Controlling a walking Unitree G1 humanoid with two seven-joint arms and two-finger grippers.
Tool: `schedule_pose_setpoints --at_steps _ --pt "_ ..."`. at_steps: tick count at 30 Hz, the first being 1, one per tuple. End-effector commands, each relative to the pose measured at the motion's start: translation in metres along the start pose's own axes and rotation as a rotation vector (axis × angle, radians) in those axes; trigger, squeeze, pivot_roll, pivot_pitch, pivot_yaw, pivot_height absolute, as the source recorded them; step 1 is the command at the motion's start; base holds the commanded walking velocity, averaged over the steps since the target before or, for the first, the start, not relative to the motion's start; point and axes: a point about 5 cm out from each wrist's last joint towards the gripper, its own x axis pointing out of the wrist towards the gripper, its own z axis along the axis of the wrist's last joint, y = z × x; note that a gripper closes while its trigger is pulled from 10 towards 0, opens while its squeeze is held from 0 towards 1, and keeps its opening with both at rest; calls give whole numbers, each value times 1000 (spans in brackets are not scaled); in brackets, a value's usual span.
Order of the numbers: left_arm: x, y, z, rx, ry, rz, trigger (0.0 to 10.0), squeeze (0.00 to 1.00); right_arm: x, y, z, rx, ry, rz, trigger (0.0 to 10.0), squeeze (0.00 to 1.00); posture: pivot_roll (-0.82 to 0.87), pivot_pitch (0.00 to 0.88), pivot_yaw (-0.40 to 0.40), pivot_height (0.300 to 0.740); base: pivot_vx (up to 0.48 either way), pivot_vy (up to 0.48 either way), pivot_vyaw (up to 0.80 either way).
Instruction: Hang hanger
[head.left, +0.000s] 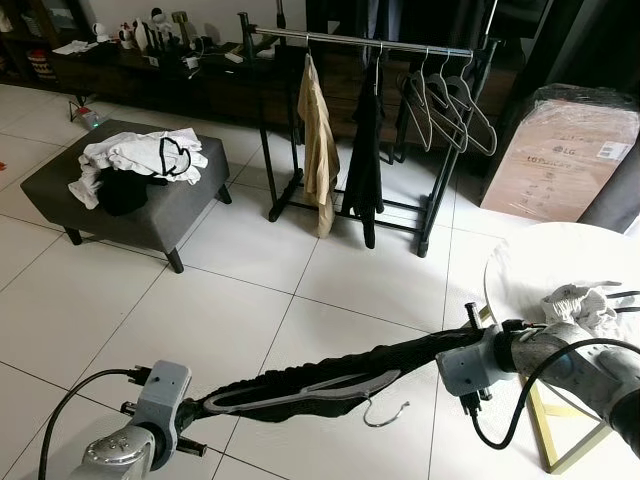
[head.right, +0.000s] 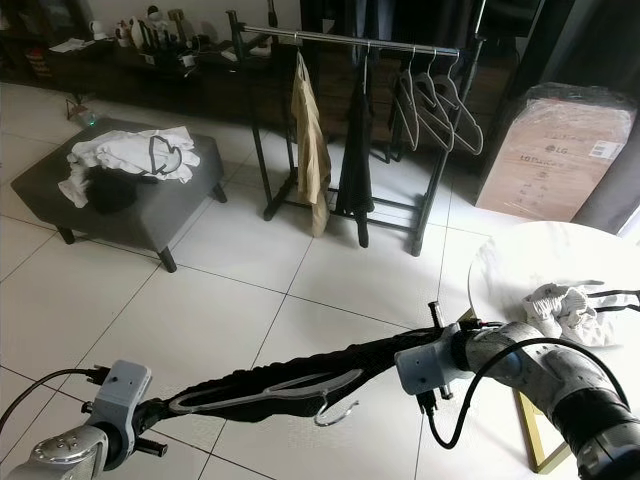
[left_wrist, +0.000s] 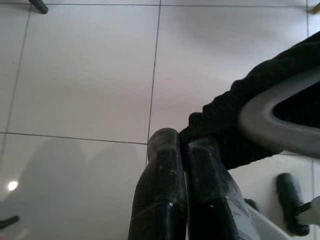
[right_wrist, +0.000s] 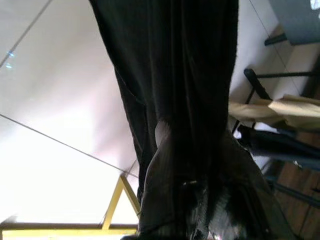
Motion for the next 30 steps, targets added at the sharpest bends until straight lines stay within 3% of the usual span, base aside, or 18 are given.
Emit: schedule_pose_setpoints --at_steps 1,9,14,15,17,18,22,24,25,26,29,30 --pt "-7 21 -18 45 93 114 0 0 -16 1 -29 23 154 8 0 0 -42 157 -10 740 0 0 0" --pt "-7 22 -17 105 99 132 0 0 -18 -7 -45 94 306 -90 0 0 -39 154 -9 740 0 0 0" --pt "-5 12 -15 126 91 68 0 0 -11 -6 -37 129 258 -84 0 0 -37 150 -8 740 0 0 0" --pt "-4 9 -12 134 73 53 2275 0 -8 -5 -32 140 230 -74 0 0 -37 149 -7 740 0 0 0" --pt "-4 8 -11 139 63 49 2275 0 -7 -5 -31 147 221 -72 0 0 -37 149 -7 740 0 0 0" --pt "-3 3 -1 144 -9 14 10000 0 -4 -2 -26 165 192 -54 0 0 -38 148 -7 740 0 0 0" --pt "-6 -10 15 120 -120 -89 10000 0 1 5 -19 189 154 -9 0 0 -35 146 -5 740 0 0 0" --pt "-11 -22 27 121 -194 -198 10000 0 4 13 -16 182 144 38 0 0 -34 144 -4 740 0 0 0" --pt "-12 -25 29 125 -204 -222 10000 1000 5 14 -14 190 138 41 0 0 -33 143 -4 740 0 0 0" --pt "-18 -35 35 130 -236 -318 10000 1000 9 18 -10 200 118 58 0 0 -33 142 -4 740 0 0 0" --pt "-23 -41 37 136 -253 -387 10000 1000 10 20 -8 207 110 67 0 0 -33 143 -3 740 0 0 0" --pt "-32 -50 39 139 -264 -495 10000 1000 12 22 -6 216 108 74 0 0 -32 143 -3 740 0 0 0"
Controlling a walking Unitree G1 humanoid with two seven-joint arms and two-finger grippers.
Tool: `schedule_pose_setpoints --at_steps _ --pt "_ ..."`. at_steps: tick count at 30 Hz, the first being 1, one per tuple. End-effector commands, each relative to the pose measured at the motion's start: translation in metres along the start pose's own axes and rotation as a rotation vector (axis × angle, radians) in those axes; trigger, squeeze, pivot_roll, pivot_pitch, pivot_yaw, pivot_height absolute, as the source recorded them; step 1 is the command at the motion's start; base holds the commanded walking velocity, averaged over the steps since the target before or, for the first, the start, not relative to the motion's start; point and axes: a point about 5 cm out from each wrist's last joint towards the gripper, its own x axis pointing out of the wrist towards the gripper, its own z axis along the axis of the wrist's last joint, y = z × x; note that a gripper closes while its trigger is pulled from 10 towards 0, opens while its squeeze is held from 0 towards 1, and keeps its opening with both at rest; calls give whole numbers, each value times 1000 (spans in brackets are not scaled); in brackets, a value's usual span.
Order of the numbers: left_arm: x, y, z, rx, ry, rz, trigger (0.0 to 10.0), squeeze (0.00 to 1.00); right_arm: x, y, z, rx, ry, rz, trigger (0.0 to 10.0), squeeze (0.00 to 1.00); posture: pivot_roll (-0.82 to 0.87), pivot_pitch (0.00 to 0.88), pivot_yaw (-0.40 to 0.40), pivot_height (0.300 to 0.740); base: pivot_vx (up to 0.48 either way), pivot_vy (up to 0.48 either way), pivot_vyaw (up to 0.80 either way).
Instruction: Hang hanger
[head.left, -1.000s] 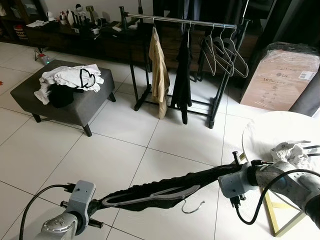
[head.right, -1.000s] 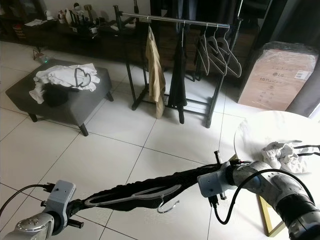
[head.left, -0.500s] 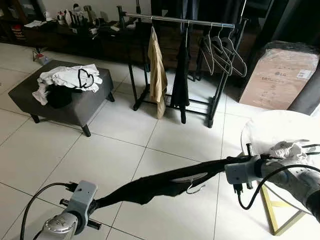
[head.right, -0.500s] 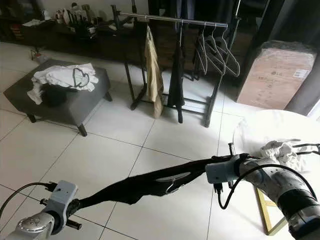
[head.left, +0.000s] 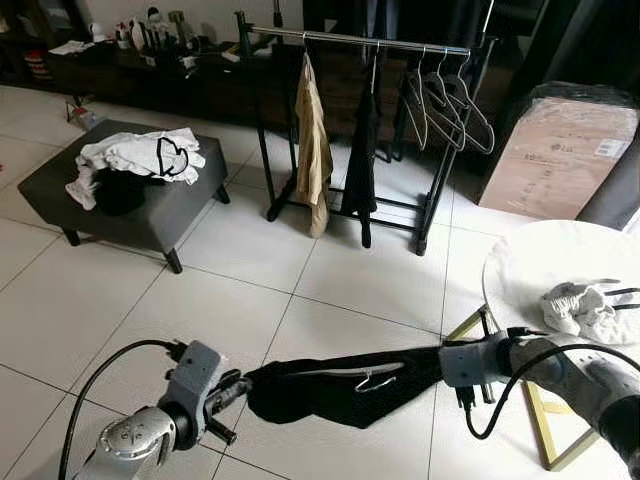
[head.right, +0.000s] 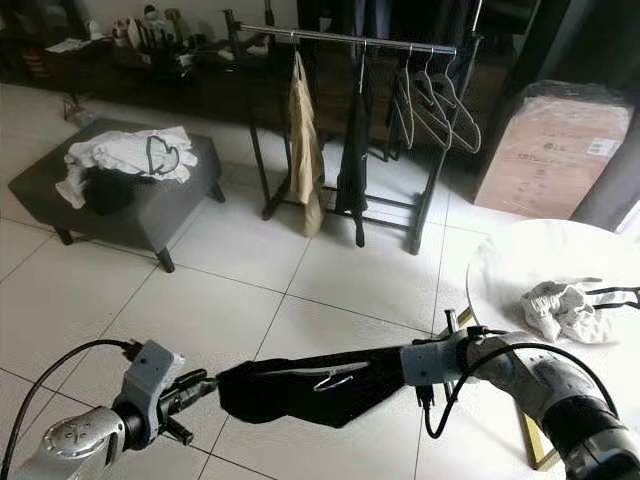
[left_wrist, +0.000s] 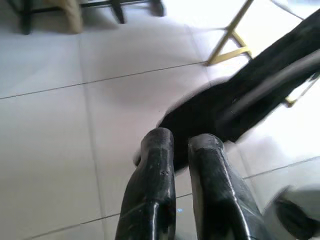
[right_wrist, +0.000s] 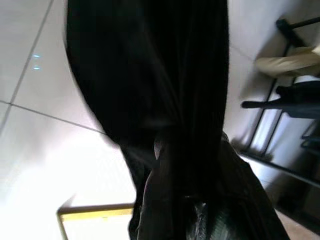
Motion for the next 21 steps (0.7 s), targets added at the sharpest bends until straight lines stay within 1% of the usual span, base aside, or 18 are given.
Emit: schedule_pose_setpoints --at_steps 1,4,5,6,8,9,10,11,12,13,15,16,17,18,19,20,21 --pt "-7 -20 5 -3 -16 -176 10000 1000 2 3 4 28 -21 2 0 0 -32 144 -3 740 0 0 0" --pt "-11 -26 8 4 -19 -241 10000 1000 3 6 5 36 -25 12 0 0 -30 145 -1 740 0 0 0" --pt "-13 -27 9 19 -6 -256 10000 1000 4 8 8 46 -40 22 0 0 -30 146 -1 740 0 0 0" --pt "-12 -26 9 40 6 -245 10000 1000 5 8 10 55 -49 27 0 0 -29 147 -1 740 0 0 0" --pt "-10 -19 9 83 20 -183 10000 1000 5 9 13 66 -67 35 0 0 -30 148 -2 740 0 0 0" --pt "-8 -12 12 110 5 -120 10000 200 5 10 15 73 -82 44 0 0 -32 150 -2 740 0 0 0" --pt "-7 -9 13 119 -1 -99 10000 200 5 10 16 76 -86 46 0 0 -32 150 -2 740 0 0 0" --pt "-6 -6 15 137 -8 -66 10000 0 5 10 17 83 -94 52 0 0 -32 150 -2 740 0 0 0" --pt "-5 -4 18 183 -6 -54 10000 0 4 11 18 86 -103 60 0 0 -31 150 -3 740 0 0 0" --pt "-5 -4 18 183 -6 -54 10000 0 4 11 18 86 -103 60 0 0 -31 150 -3 740 0 0 0" --pt "-4 -5 21 292 7 -58 10000 0 4 13 22 89 -129 85 0 0 -32 151 -3 740 0 0 0" --pt "-3 -8 22 315 2 -74 10000 0 3 14 25 95 -156 101 0 0 -35 151 -3 740 0 0 0" --pt "-1 -12 25 318 -11 -99 10000 0 3 16 31 100 -193 120 0 0 -36 151 -3 740 0 0 0" --pt "0 -14 26 320 -17 -120 10000 0 2 16 33 96 -208 130 0 0 -37 151 -3 740 0 0 0" --pt "0 -18 26 328 -6 -163 10000 0 2 18 36 85 -220 145 0 0 -38 151 -4 740 0 0 0" --pt "0 -18 26 328 -6 -163 10000 0 2 18 36 85 -220 145 0 0 -38 151 -4 740 0 0 0" --pt "-2 -28 24 349 17 -286 10000 251 2 21 41 70 -241 174 0 0 -41 151 -4 740 0 0 0"
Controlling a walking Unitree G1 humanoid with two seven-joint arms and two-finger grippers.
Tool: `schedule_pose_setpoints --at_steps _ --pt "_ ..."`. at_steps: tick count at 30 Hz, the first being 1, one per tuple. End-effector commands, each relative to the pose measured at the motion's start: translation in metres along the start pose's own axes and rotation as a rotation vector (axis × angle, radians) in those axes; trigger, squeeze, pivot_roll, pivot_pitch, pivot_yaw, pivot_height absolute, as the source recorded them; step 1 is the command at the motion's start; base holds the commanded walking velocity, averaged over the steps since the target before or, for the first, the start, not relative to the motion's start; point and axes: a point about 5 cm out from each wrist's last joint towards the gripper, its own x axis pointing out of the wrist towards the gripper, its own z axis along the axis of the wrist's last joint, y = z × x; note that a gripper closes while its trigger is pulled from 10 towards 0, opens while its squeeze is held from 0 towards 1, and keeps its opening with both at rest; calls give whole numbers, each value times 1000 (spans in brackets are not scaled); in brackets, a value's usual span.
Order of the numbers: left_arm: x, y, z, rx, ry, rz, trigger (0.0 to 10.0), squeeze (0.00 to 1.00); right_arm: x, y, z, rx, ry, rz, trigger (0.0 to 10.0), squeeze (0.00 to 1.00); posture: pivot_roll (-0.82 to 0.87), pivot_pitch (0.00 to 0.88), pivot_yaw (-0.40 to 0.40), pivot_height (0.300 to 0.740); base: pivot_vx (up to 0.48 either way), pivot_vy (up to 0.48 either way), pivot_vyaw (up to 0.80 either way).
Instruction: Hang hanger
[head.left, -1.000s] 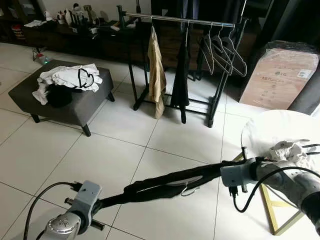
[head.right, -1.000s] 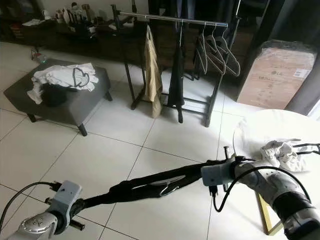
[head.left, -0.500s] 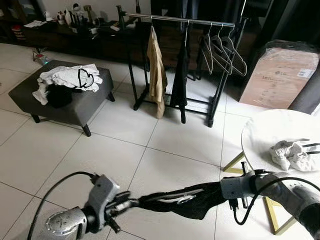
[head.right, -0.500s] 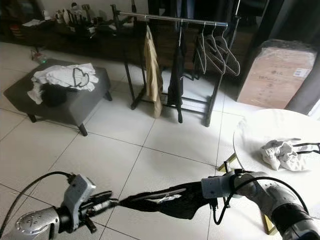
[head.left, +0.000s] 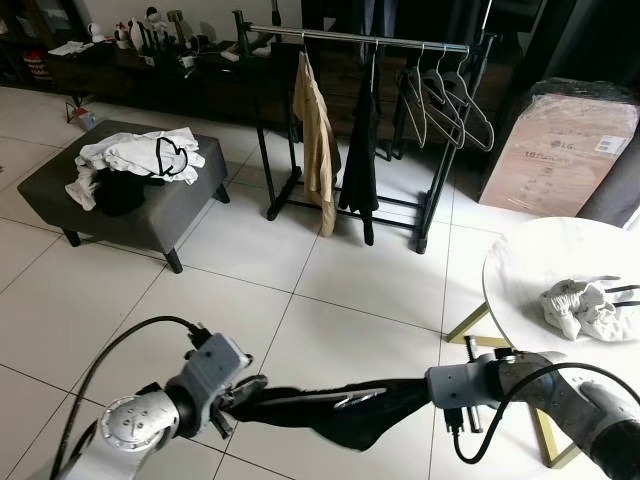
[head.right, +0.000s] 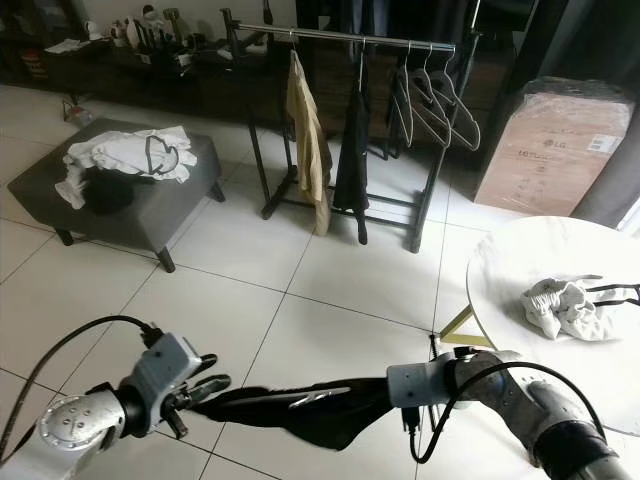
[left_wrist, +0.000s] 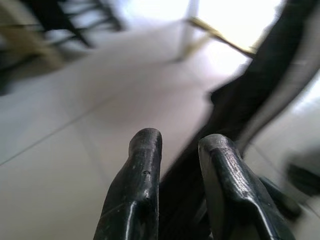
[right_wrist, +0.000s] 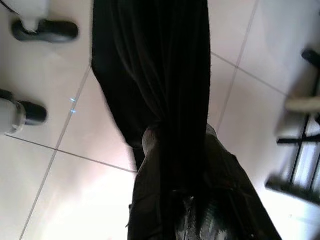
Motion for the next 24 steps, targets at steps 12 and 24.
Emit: schedule_pose_setpoints --at_steps 12,24 --pt "1 -28 10 65 -8 -356 10000 1000 5 6 24 -33 -108 85 0 0 -42 149 -4 740 0 0 0" --pt "21 -33 12 166 7 -385 10000 0 4 8 32 -35 -141 119 0 0 -47 152 -3 740 0 0 0"
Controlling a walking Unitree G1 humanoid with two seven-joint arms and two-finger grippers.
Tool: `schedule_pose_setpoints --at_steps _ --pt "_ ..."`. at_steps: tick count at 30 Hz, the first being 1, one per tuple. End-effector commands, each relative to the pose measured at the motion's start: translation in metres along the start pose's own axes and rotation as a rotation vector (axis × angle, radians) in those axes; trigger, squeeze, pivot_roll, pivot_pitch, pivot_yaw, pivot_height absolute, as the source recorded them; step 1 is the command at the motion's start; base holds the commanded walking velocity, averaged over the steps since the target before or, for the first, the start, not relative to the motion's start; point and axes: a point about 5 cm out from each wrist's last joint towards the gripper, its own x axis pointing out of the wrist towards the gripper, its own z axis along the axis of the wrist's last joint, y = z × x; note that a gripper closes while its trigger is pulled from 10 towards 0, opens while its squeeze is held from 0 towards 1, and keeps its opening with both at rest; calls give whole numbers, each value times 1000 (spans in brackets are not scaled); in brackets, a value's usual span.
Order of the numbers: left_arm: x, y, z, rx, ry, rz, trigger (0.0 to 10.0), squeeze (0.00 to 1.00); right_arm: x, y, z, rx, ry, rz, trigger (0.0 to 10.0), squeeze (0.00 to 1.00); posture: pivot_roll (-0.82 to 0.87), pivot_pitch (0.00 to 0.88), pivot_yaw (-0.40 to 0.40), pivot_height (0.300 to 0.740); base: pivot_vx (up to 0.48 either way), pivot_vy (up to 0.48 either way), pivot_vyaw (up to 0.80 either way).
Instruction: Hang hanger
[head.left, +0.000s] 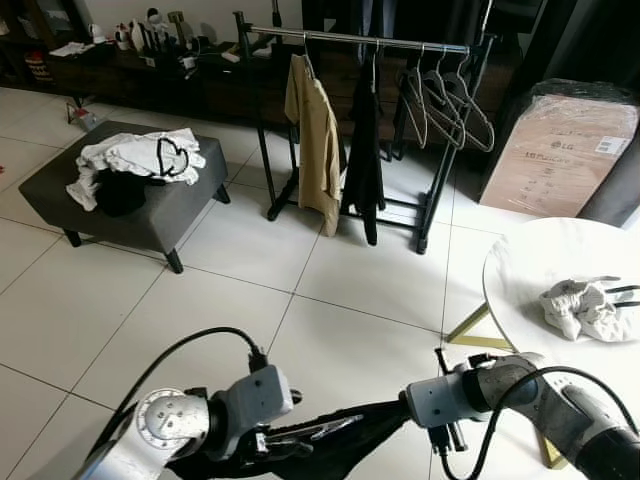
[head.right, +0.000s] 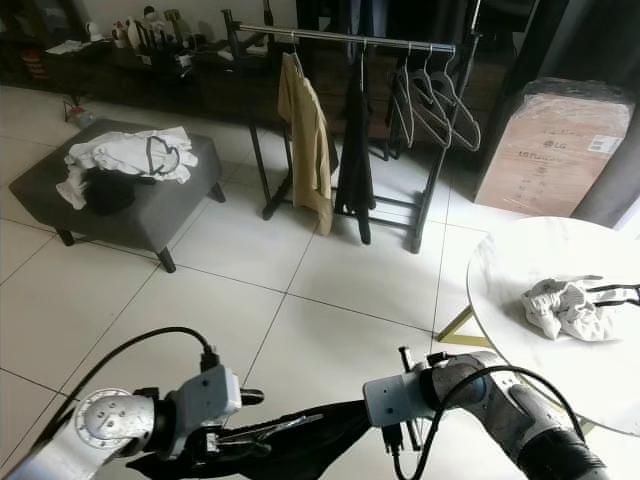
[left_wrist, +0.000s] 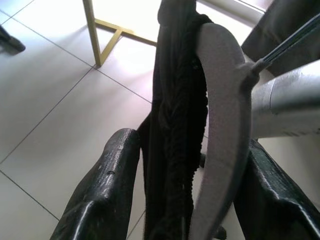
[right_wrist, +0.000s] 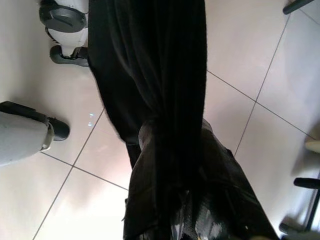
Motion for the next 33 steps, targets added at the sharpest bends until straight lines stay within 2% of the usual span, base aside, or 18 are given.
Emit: schedule_pose_setpoints --at_steps 1,4,7,8,9,10,11,12,26,33 --pt "5 -2 0 5 0 -27 10000 0 -1 1 4 -1 -28 0 0 0 -47 152 -3 740 0 0 0" --pt "13 -1 2 30 2 -13 10000 0 -1 1 7 -2 -36 5 0 0 -49 153 -2 740 0 0 0" --pt "18 -1 4 16 -14 -20 10000 0 -1 1 7 -3 -39 6 0 0 -51 153 -1 740 0 0 0" --pt "20 -3 5 11 -22 -31 9412 0 -2 1 8 -4 -40 6 0 0 -51 153 -1 740 0 0 0" --pt "20 -3 5 11 -22 -31 9412 0 -2 1 8 -4 -40 6 0 0 -51 153 -1 740 0 0 0" --pt "22 -2 6 13 -30 -33 5647 0 -3 1 8 -2 -40 8 0 0 -52 152 -2 740 0 0 0" --pt "22 -2 6 13 -30 -33 5647 0 -3 1 8 -2 -40 8 0 0 -52 152 -2 740 0 0 0" --pt "23 -4 6 19 -31 -43 0 0 -3 1 8 -1 -39 9 0 0 -52 152 -2 740 0 0 0" --pt "20 -1 3 67 16 -21 0 0 -2 0 8 7 -37 7 0 0 -41 142 0 740 0 0 0" --pt "16 1 1 64 23 -3 0 0 -2 -1 9 9 -36 3 0 0 -39 131 3 740 0 0 0"
